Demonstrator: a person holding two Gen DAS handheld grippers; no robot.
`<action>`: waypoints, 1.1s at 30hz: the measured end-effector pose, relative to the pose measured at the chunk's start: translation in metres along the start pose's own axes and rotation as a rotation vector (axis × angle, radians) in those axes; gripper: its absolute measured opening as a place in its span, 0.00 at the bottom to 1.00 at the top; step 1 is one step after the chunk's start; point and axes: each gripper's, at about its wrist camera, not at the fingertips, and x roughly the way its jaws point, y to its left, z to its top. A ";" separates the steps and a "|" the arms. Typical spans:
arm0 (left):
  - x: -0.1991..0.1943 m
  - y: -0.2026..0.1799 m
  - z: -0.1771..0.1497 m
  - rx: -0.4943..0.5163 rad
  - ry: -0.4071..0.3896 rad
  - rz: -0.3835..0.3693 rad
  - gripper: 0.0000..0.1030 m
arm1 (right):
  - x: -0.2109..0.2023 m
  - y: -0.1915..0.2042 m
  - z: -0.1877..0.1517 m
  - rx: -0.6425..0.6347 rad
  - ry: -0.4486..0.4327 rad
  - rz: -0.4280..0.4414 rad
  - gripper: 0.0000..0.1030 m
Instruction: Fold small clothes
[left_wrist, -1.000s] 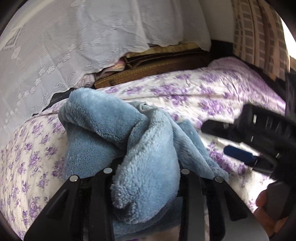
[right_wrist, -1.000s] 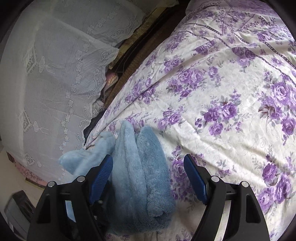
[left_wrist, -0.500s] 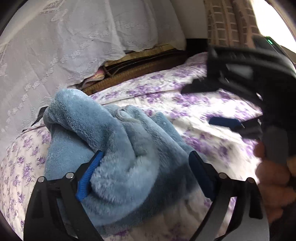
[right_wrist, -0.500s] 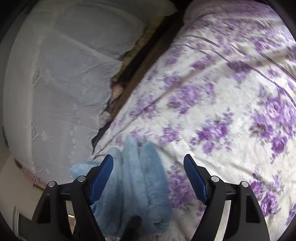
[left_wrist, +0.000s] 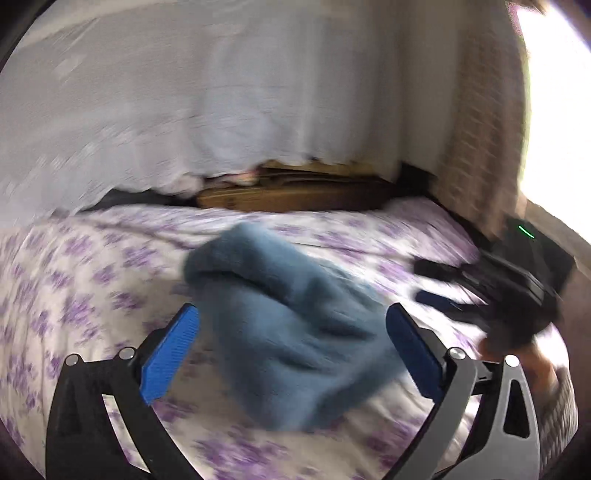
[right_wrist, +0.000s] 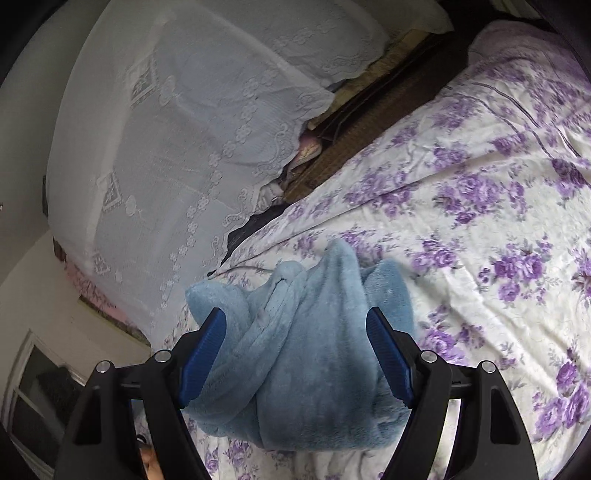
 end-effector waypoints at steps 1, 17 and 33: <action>0.013 0.015 0.000 -0.052 0.029 0.014 0.96 | 0.001 0.010 -0.003 -0.030 0.002 -0.001 0.77; 0.074 0.038 -0.042 -0.175 0.221 -0.129 0.93 | 0.110 0.120 -0.008 -0.426 0.278 -0.062 0.76; 0.102 0.003 -0.010 -0.094 0.267 -0.069 0.96 | 0.080 -0.015 0.019 -0.087 0.154 -0.170 0.14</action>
